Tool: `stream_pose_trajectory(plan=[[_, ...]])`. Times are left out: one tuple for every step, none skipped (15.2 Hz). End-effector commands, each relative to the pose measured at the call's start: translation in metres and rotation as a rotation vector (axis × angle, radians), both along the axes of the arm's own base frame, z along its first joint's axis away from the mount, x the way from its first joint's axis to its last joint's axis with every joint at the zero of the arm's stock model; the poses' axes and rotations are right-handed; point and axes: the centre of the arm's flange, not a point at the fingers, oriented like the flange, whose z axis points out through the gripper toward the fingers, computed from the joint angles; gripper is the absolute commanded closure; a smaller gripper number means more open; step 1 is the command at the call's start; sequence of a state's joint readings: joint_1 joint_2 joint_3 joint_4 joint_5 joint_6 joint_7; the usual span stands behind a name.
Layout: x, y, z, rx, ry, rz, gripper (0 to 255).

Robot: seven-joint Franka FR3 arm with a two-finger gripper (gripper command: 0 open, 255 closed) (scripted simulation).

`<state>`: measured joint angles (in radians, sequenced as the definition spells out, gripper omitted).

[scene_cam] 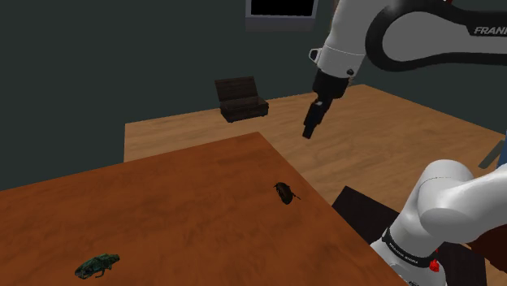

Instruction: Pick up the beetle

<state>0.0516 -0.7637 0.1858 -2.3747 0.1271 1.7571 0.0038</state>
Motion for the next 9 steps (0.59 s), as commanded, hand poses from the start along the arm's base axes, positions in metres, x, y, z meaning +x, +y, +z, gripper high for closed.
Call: stream_pose_trajectory(plan=[[-0.004, 0.025, -0.007, -0.005, 0.011, 0.015, 0], [-0.006, 0.038, -0.011, -0.007, 0.017, 0.023, 0], [-0.007, 0.05, -0.016, -0.009, 0.023, 0.031, 0], [-0.009, 0.062, -0.021, -0.012, 0.028, 0.039, 0], [-0.011, 0.074, -0.025, -0.014, 0.034, 0.047, 0], [-0.013, 0.087, -0.03, -0.017, 0.039, 0.055, 0], [-0.015, 0.099, -0.035, -0.019, 0.045, 0.062, 0], [-0.017, 0.111, -0.039, -0.021, 0.051, 0.07, 0], [-0.019, 0.123, -0.044, -0.024, 0.056, 0.078, 0]])
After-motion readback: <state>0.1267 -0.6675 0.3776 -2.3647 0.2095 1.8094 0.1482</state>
